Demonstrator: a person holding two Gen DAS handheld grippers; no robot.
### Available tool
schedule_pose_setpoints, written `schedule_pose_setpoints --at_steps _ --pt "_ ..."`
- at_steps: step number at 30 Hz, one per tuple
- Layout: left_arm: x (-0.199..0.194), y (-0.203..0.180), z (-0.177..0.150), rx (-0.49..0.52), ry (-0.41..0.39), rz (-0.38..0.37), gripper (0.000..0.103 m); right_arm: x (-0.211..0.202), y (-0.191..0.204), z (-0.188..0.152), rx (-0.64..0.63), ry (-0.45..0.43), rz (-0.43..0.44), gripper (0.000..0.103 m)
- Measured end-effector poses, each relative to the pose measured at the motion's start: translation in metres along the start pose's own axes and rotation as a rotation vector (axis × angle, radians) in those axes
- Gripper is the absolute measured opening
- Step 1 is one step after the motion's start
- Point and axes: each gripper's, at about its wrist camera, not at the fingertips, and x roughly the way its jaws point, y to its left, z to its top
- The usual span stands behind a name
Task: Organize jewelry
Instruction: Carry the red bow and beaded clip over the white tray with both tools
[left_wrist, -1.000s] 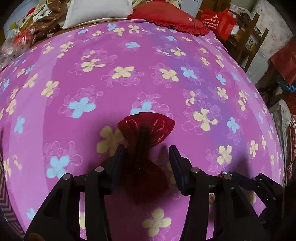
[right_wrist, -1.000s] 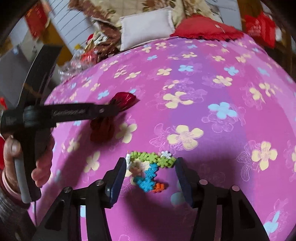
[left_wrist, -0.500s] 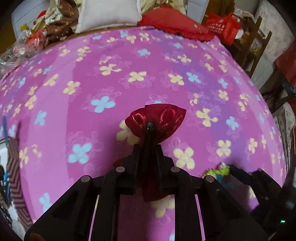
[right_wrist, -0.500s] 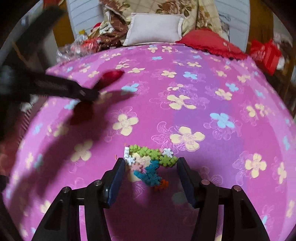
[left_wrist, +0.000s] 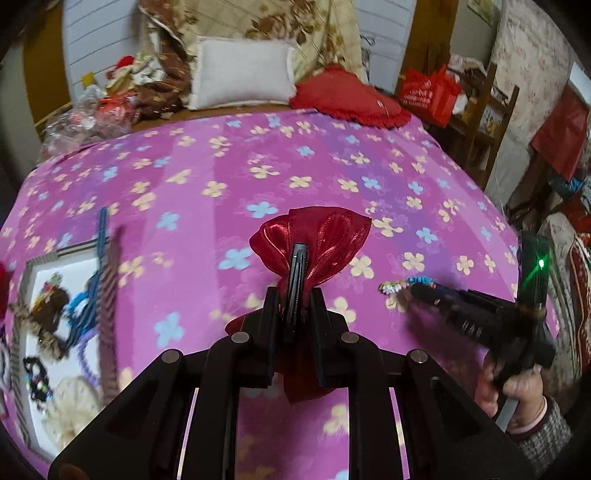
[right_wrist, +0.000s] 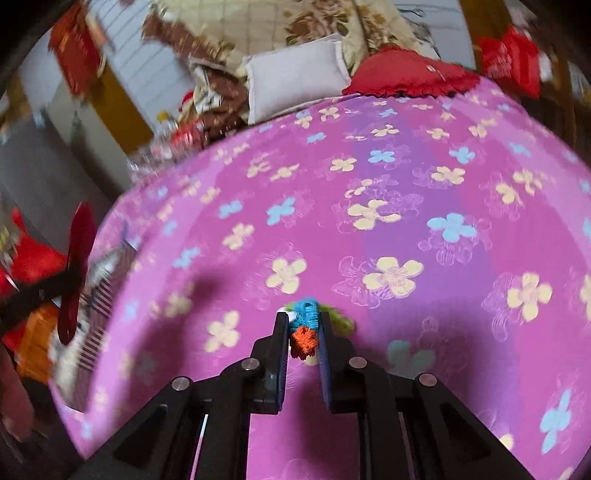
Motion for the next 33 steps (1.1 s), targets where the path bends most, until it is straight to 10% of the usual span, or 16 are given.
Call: schedule_pose_setpoints --at_steps 19,33 --pt "-0.077 0.107 -0.065 -0.193 -0.1 0.186 0.015 -0.041 0.059 -0.026 0.006 -0.026 0.107 0.014" --pt "-0.1 0.228 -0.107 -0.385 -0.119 0.328 0.015 -0.032 0.193 -0.031 -0.214 0.043 0.122 0.014"
